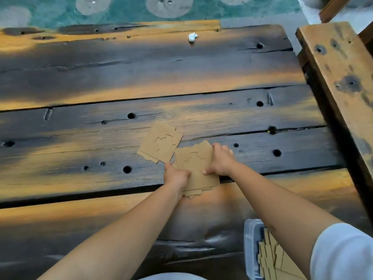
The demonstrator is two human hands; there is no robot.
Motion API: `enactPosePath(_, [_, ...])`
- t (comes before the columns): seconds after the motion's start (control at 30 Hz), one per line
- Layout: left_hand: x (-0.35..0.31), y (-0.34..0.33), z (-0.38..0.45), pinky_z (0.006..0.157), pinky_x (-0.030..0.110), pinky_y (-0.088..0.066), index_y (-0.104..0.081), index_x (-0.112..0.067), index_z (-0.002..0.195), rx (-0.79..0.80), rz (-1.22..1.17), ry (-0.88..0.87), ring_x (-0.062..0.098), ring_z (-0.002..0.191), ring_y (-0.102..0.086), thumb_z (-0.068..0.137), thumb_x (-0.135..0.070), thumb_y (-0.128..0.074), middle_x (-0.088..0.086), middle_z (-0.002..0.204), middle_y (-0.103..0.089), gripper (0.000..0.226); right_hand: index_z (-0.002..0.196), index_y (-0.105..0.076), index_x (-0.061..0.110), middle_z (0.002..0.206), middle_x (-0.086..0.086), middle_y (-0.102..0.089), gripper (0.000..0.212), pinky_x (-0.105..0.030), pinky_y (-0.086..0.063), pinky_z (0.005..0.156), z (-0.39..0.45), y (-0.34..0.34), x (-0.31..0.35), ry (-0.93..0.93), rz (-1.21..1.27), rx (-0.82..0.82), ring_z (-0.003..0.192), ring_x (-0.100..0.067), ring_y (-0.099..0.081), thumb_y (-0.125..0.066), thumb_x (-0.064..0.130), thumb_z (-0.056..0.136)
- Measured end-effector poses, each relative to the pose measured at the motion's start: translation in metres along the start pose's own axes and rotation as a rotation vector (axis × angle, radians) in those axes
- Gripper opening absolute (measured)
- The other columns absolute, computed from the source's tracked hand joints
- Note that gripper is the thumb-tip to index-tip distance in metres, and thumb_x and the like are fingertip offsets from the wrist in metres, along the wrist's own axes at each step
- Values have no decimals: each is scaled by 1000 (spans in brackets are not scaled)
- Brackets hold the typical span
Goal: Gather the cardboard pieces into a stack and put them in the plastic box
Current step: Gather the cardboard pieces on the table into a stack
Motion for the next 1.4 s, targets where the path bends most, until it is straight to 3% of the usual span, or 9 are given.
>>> enactPosePath(0.2, [5,6,-6,66,31,-44,-42,-17,104,21,96,-91,25,88,-58,81,-25,-73,5,102,-60,39,108,-41,17,111,-7,-59,72,-44,-49,86,-19,-7,-6,-8,231,29,105,-28,-55,-89,35,59])
enactPosePath(0.33, [11,20,-10,74,32,-44,-40,-18,103,31,123,-175,23,89,-58,79,-26,-76,3,100,-61,44,102,-47,20,109,-2,-60,56,-42,-50,87,-34,-13,-1,33,361,77,102,-23,-57,-87,25,65])
enactPosePath(0.47, [5,47,0,87,37,-49,-43,-16,112,37,111,-221,24,100,-60,76,-24,-78,6,112,-64,50,119,-47,16,119,-5,-60,61,-45,-49,95,-41,-23,23,55,548,87,109,-23,-57,-83,15,70])
enactPosePath(0.6, [-24,78,16,103,39,-43,-28,-18,138,-22,132,-327,25,120,-53,71,-15,-82,4,132,-54,86,116,-48,20,117,-6,-62,57,-47,-51,92,-35,-30,62,30,683,56,107,-25,-59,-80,6,70])
enactPosePath(0.8, [-79,107,57,94,33,-41,-12,-20,150,-4,344,-419,31,125,-47,76,-15,-79,12,142,-45,100,109,-41,28,120,-7,-58,65,-48,-51,92,-9,-33,105,-78,809,-26,109,-28,-56,-82,3,66])
enactPosePath(1.0, [-94,104,90,93,32,-37,9,-35,151,154,320,-435,23,125,-46,72,-15,-82,8,148,-41,122,108,-38,25,116,-9,-57,65,-48,-54,87,10,-42,116,-237,822,-100,102,-29,-57,-83,6,65])
enactPosePath(1.13, [-96,96,106,108,41,-34,11,-32,151,144,477,-491,30,138,-35,65,-26,-87,11,154,-31,130,111,-32,24,119,-12,-54,71,-47,-53,87,19,-43,131,-243,719,-150,105,-32,-56,-84,12,65])
enactPosePath(1.3, [-95,101,120,103,38,-37,8,-32,151,204,521,-480,31,132,-42,62,-28,-89,13,150,-38,132,118,-28,25,117,-11,-54,74,-48,-54,85,23,-49,131,-238,724,-119,103,-30,-56,-82,13,69])
enactPosePath(1.4, [-88,108,118,92,34,-40,-4,-32,151,216,495,-468,30,122,-48,63,-26,-88,12,141,-45,121,118,-27,30,112,-6,-58,77,-45,-56,81,17,-56,128,-209,745,-87,98,-27,-58,-83,12,68])
Point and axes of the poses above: each hand's wrist, its own z-axis towards the middle knuckle, its own y-axis out of the back of the hand, x = y × z, the point moved 4 cm from there along z, towards the middle knuckle
